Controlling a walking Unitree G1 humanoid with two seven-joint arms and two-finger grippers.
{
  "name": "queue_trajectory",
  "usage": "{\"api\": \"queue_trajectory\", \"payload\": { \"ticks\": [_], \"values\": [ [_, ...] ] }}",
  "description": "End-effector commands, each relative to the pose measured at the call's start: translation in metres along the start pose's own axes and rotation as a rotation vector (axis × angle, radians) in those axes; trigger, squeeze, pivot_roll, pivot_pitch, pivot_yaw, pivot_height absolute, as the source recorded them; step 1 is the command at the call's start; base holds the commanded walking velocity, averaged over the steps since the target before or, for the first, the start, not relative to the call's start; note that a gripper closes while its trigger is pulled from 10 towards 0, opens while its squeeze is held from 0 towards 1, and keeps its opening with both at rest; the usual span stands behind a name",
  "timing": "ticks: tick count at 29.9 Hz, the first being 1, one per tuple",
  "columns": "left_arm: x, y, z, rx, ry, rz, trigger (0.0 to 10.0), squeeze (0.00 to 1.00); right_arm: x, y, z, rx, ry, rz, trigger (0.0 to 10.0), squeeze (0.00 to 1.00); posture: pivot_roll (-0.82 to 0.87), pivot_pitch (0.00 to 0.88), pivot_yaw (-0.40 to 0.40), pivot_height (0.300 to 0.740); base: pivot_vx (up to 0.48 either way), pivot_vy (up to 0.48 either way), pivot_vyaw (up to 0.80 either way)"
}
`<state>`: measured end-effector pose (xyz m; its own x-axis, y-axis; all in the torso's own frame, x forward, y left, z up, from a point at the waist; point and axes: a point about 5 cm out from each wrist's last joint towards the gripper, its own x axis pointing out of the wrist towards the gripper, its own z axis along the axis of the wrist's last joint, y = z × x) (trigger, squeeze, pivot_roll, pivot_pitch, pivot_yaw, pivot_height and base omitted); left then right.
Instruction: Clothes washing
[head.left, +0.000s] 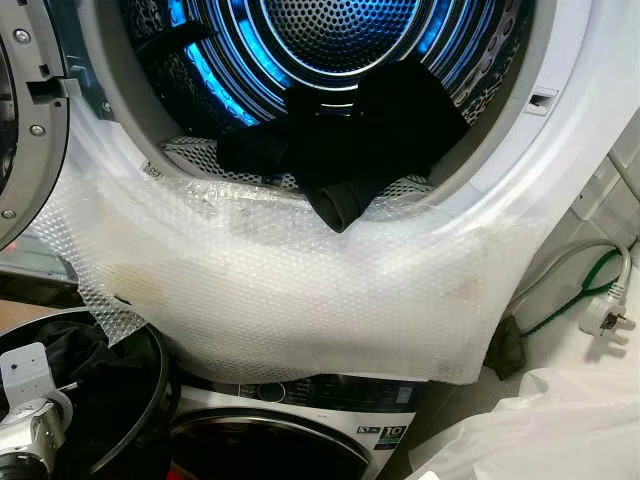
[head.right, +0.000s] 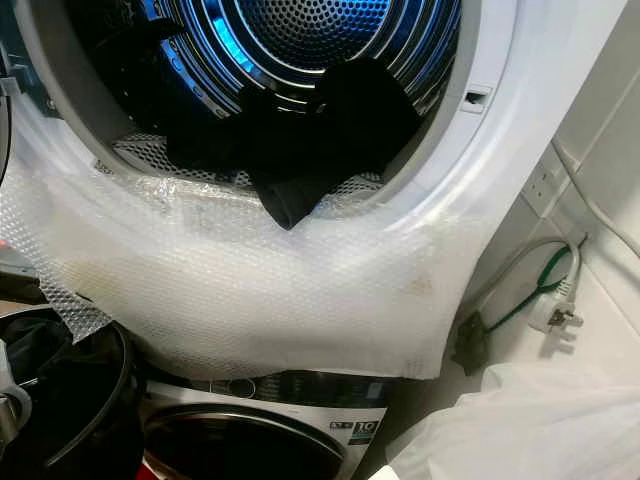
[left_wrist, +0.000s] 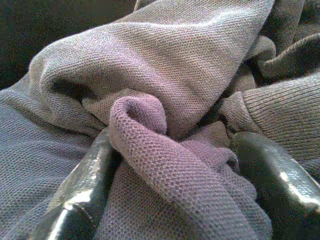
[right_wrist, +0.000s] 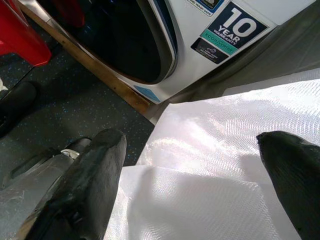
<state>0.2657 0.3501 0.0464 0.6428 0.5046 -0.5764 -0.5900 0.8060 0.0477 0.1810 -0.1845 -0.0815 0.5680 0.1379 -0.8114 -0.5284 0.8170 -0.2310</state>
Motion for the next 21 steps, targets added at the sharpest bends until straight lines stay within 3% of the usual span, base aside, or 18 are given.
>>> {"api": "queue_trajectory", "payload": {
  "ticks": [1, 21],
  "values": [
    [0.0, -0.016, -0.029, 0.014, 0.109, -0.051, 0.0, 0.0, -0.002, -0.005, -0.003, 0.007, -0.001, -0.013, 10.0, 0.0, 0.06, 0.0, -0.158, 0.74, 0.0, 0.0, 0.0],
    [0.0, -0.028, -0.036, 0.015, 0.095, -0.086, 0.0, 0.0, -0.001, 0.0, -0.002, 0.026, -0.004, -0.004, 10.0, 0.0, 0.08, 0.0, -0.143, 0.74, 0.0, 0.0, 0.0]
  ]
}}
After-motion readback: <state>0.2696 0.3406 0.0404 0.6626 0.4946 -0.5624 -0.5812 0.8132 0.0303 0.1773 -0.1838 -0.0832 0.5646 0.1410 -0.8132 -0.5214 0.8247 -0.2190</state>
